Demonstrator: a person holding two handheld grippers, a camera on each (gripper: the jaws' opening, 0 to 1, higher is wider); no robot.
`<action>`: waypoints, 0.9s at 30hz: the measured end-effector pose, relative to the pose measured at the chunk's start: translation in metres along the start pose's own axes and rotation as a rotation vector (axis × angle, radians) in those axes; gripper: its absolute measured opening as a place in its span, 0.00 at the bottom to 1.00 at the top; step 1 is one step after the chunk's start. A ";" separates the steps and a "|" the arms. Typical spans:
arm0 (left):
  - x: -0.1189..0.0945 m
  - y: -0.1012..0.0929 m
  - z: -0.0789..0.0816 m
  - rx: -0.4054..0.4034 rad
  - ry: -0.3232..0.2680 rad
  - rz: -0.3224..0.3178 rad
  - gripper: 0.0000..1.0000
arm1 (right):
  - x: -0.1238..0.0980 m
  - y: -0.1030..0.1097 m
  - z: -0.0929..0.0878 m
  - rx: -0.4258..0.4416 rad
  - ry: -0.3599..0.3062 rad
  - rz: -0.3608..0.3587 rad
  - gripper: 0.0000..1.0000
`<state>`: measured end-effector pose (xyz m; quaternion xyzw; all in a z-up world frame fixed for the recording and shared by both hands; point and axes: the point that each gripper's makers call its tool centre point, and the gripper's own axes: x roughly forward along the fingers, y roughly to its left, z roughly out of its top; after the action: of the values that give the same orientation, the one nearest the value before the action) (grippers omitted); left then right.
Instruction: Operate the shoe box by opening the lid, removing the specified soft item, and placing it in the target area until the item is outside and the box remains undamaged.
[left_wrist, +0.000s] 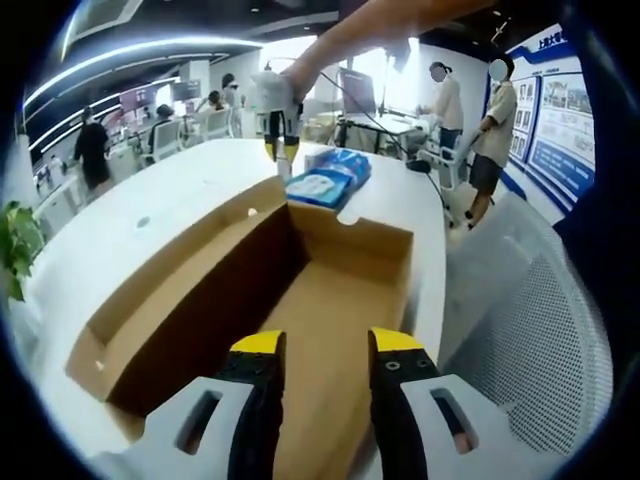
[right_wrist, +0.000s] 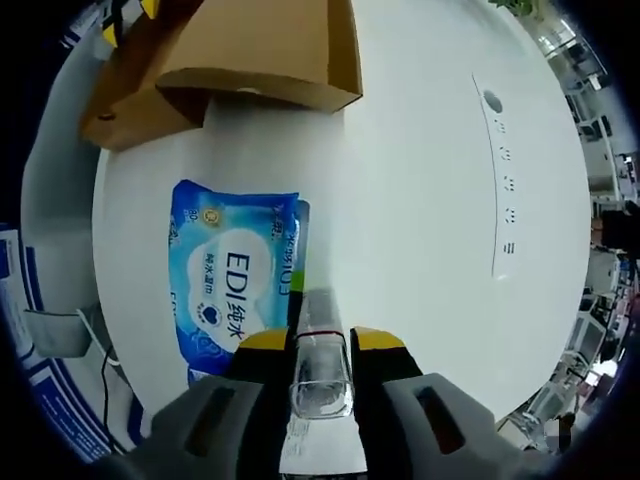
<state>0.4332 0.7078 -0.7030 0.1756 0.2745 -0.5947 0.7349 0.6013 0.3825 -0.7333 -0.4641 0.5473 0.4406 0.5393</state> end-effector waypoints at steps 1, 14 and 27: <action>0.000 0.000 0.000 0.003 -0.001 0.001 0.31 | 0.000 0.000 0.000 0.000 -0.002 0.003 0.20; 0.000 0.000 0.000 -0.002 -0.003 0.002 0.31 | -0.001 -0.002 0.000 0.048 -0.009 -0.001 0.26; -0.001 0.000 0.005 -0.006 -0.018 0.007 0.31 | -0.045 -0.017 0.014 0.137 -0.164 -0.112 0.34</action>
<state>0.4342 0.7059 -0.6985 0.1692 0.2691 -0.5929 0.7399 0.6202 0.3943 -0.6887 -0.4185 0.5034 0.4079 0.6364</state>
